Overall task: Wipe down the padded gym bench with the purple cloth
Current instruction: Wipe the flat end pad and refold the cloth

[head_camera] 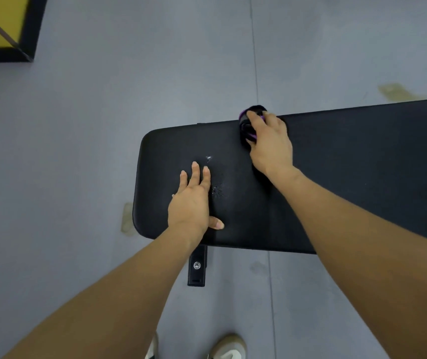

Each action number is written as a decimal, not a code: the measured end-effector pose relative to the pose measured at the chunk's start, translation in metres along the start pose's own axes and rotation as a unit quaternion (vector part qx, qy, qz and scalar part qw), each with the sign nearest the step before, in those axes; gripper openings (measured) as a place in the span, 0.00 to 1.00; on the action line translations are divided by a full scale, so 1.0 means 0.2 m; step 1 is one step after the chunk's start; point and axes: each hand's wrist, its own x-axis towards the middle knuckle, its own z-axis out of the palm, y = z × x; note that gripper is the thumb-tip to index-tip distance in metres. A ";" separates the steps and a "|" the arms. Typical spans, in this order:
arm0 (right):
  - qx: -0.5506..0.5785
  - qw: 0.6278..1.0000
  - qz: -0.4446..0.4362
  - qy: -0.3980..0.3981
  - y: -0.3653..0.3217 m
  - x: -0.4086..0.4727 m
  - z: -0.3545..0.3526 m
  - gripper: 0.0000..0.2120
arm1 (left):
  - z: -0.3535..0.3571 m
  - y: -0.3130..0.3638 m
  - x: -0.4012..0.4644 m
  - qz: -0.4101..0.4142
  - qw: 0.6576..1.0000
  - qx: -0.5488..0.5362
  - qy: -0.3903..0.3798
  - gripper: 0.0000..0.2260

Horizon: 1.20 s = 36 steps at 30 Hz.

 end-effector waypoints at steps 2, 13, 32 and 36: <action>-0.010 0.999 -0.031 -0.027 -0.03 -0.04 0.02 0.29 | 0.00 0.00 0.00 0.003 1.000 0.004 0.003 0.55; -0.002 0.991 -0.070 -0.115 -0.08 -0.58 0.04 0.32 | 0.03 -0.07 -0.19 0.030 0.997 -0.067 0.019 0.38; 0.607 0.694 0.337 -0.191 -0.20 -1.03 -0.32 0.13 | -0.07 0.03 -0.65 -0.003 0.807 -0.559 -0.188 0.33; 0.623 0.671 0.346 -0.205 -0.19 -1.04 -0.39 0.15 | -0.11 0.06 -0.66 0.039 0.879 -0.465 -0.099 0.17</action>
